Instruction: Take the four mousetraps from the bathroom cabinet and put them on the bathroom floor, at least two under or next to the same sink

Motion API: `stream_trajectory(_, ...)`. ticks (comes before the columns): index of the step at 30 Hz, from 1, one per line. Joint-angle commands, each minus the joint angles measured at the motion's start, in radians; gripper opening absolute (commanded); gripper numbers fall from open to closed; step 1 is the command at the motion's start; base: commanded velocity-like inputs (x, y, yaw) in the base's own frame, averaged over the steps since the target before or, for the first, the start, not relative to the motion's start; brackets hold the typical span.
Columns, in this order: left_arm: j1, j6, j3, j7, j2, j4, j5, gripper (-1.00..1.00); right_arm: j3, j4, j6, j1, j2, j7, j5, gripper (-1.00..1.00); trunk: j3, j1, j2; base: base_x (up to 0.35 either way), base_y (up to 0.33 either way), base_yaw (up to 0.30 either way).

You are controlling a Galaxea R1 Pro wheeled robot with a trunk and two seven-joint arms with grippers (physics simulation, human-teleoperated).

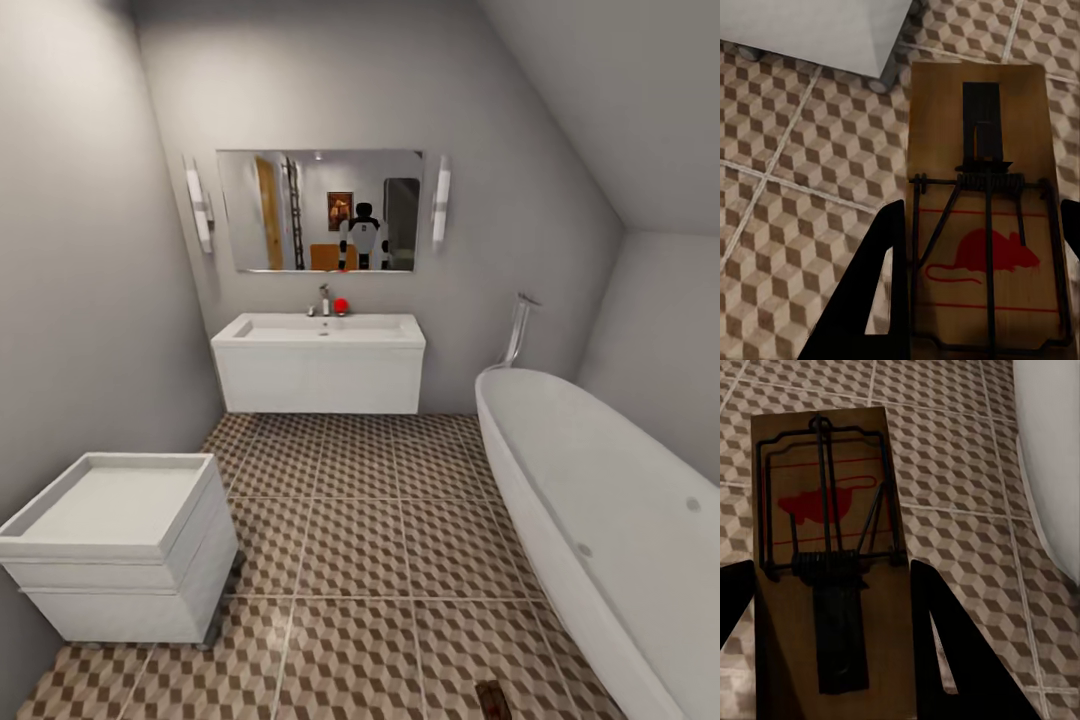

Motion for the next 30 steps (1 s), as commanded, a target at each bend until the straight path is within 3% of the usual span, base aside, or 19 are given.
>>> stream_trajectory(1,-0.002,0.000,-0.009,0.007,-0.001,0.003,-0.001,-1.00,-0.003,0.004,-0.005,-0.002,-0.001,-0.004,0.008,-1.00,-0.001,0.001,-0.001,0.324,-0.095,0.000)
stream_trajectory(22,-0.002,0.008,-0.009,0.007,-0.001,0.003,0.000,-1.00,-0.004,0.004,-0.007,-0.002,-0.002,-0.012,0.004,-1.00,-0.001,0.001,-0.001,0.324,-0.030,0.000)
stream_trajectory(30,-0.002,0.009,-0.009,0.009,-0.001,0.003,0.000,-1.00,-0.004,0.004,-0.007,-0.002,-0.002,-0.012,0.004,-1.00,-0.001,0.001,-0.001,0.316,-0.148,0.000)
